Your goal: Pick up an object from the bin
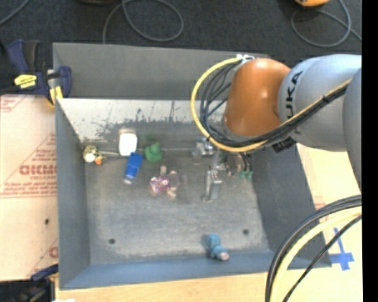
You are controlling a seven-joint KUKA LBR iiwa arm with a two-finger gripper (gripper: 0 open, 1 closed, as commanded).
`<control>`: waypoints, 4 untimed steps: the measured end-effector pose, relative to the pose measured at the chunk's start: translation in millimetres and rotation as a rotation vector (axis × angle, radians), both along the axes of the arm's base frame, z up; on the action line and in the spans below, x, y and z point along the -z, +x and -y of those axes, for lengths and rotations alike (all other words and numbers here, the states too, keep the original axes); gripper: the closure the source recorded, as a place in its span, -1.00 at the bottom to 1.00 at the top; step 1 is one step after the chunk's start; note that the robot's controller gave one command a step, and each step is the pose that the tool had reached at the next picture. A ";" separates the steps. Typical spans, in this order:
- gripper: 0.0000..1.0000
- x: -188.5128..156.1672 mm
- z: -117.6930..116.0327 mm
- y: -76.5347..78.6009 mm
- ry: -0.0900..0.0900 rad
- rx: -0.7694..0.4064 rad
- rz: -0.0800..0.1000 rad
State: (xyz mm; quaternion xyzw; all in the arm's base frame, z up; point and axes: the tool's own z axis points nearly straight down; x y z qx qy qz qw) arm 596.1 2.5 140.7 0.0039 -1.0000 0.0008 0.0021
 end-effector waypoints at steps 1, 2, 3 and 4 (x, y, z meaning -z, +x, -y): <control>-1.00 -4.5 0.0 1.7 0.000 0.000 0.008; -1.00 35.7 -28.9 12.0 0.000 0.022 0.015; -1.00 62.7 -57.0 37.6 0.000 -0.058 0.004; 1.00 69.6 -66.2 10.8 -0.001 -0.308 0.018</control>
Offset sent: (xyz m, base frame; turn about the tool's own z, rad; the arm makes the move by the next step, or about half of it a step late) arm 0.0126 0.0520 -0.0707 0.0262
